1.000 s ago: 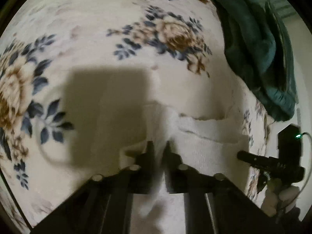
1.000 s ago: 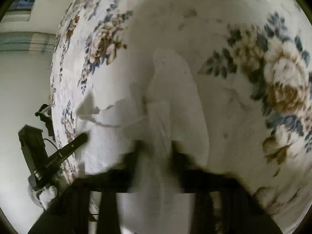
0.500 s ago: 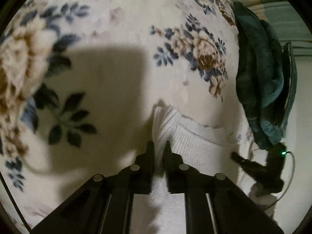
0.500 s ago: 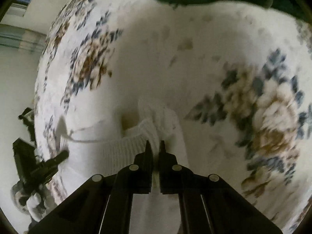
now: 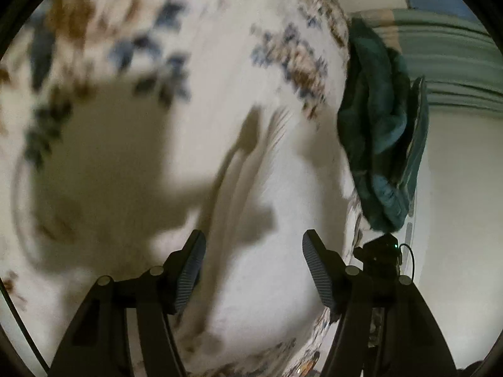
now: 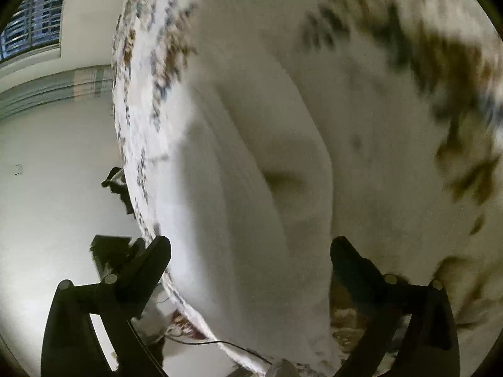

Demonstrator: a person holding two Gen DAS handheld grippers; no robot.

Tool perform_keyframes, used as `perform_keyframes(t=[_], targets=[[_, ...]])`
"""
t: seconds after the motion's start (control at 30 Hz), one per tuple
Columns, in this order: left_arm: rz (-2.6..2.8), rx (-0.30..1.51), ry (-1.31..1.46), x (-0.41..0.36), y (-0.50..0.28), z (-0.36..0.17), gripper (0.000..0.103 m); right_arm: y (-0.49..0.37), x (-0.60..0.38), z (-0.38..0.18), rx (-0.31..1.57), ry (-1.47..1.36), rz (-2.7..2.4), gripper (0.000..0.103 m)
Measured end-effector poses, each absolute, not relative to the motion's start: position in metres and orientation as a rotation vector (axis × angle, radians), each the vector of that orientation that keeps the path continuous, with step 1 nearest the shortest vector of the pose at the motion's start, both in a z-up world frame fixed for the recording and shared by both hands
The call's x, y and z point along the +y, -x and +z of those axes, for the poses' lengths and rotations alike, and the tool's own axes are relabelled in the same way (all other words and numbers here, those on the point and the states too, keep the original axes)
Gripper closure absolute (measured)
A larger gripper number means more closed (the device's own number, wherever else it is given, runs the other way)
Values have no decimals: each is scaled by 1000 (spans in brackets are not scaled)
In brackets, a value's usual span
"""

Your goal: Fold small clothes

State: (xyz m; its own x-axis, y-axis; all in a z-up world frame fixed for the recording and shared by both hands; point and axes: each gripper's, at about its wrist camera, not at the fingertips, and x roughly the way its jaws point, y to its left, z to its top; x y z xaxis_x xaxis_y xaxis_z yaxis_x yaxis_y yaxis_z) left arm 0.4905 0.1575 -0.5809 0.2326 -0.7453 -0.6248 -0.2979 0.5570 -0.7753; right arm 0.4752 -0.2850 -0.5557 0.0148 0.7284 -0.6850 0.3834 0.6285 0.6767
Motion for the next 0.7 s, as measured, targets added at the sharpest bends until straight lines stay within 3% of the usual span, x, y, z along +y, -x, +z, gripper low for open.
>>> perform_keyframes(t=[0.2,0.4,0.43,0.47,0.5,0.53,0.7], targets=[[-482,1432,1067,128,-490,-624,38,-457,-264,-612,1635,-1120,398,0],[-460,1389,1098,112,-498,-621,40,-463,-249,-630,1663,-1223,444,1],[-464,1366,1075,108,-498,-614,53,-463,-245,-628,1655,-1213,459,8],[-455,1357,1054,106,-499,-609,73,-462,-241,-626,1648,-1187,464,18],[-432,1338,1026,105,-499,-599,73,-461,-238,-623,1651,-1160,463,42],[-419,1318,1010,105,-498,-591,74,-459,-237,-621,1642,-1146,453,49],[-410,1278,951,105,-504,-552,77,-454,-228,-584,1546,-1109,417,58]])
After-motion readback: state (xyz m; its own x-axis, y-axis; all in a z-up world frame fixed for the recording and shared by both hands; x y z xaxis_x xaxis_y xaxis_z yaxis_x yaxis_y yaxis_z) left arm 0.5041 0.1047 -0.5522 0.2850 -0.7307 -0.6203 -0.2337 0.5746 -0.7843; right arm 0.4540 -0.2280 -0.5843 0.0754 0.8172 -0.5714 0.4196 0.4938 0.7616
